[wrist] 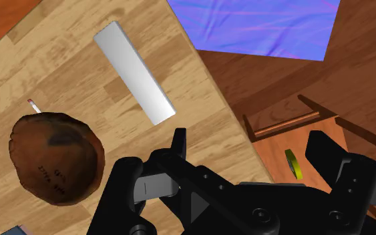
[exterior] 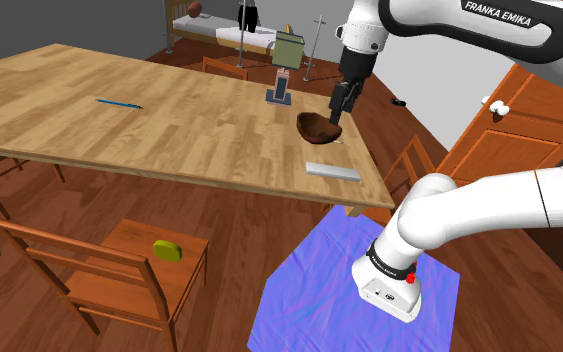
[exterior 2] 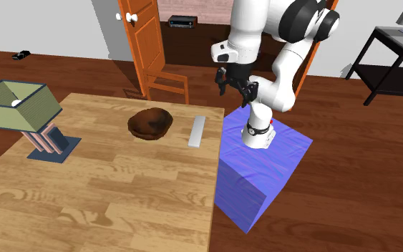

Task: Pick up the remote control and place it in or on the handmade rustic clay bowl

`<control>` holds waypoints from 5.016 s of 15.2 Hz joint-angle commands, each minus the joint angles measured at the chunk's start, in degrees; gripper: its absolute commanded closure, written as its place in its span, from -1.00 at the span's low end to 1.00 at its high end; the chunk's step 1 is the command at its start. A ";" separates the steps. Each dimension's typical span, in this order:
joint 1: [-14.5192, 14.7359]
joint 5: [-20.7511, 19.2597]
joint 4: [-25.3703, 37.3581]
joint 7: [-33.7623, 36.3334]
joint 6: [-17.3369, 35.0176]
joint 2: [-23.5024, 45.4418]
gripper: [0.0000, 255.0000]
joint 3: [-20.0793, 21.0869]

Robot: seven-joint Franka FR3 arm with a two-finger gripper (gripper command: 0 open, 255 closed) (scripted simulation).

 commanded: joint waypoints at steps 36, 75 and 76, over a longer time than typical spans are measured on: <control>-1.13 -16.47 -28.85 -39.32 48.47 16.86 -1.00 -32.73; -1.22 -13.39 -15.65 -38.88 23.77 5.25 1.00 -26.62; -1.18 -13.24 -14.99 -38.89 22.95 5.09 1.00 -26.43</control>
